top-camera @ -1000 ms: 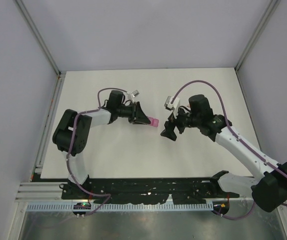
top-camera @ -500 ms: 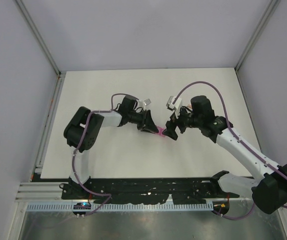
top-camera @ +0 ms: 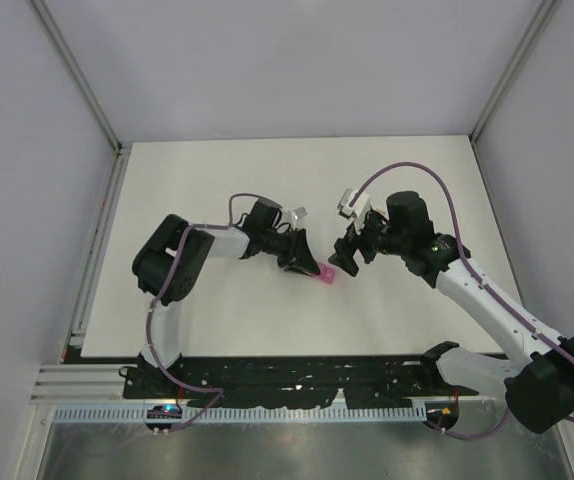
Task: Sort the pills into containers
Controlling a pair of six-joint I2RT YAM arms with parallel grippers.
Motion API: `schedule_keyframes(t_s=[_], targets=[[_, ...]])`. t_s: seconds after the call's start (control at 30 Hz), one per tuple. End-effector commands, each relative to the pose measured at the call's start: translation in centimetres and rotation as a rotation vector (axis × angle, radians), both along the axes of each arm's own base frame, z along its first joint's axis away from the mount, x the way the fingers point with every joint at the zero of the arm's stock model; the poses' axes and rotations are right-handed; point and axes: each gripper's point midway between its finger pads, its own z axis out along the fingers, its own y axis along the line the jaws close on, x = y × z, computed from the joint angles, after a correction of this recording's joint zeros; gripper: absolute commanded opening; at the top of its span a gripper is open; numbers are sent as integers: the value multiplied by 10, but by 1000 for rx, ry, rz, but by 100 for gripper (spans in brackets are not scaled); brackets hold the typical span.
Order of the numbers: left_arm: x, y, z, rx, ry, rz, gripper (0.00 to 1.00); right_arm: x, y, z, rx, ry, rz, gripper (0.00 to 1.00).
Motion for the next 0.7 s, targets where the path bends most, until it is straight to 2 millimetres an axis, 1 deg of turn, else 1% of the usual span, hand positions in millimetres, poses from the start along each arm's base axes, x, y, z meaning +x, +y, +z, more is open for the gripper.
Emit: schedule_keyframes(t_s=[0.0,0.23,0.43,0.67], targets=[[-6,0,-8,24,6,-4,20,7,0,13,17,-70,-3,94],[-9,1,-14,35,9,-3,34,6,1,10,15,-59,3,95],[-8,4,-16,51,-3,-1,54,6,1,10,15,-57,5,94],[-9,7,-17,63,-25,-8,62,6,0,9,13,-59,0,95]])
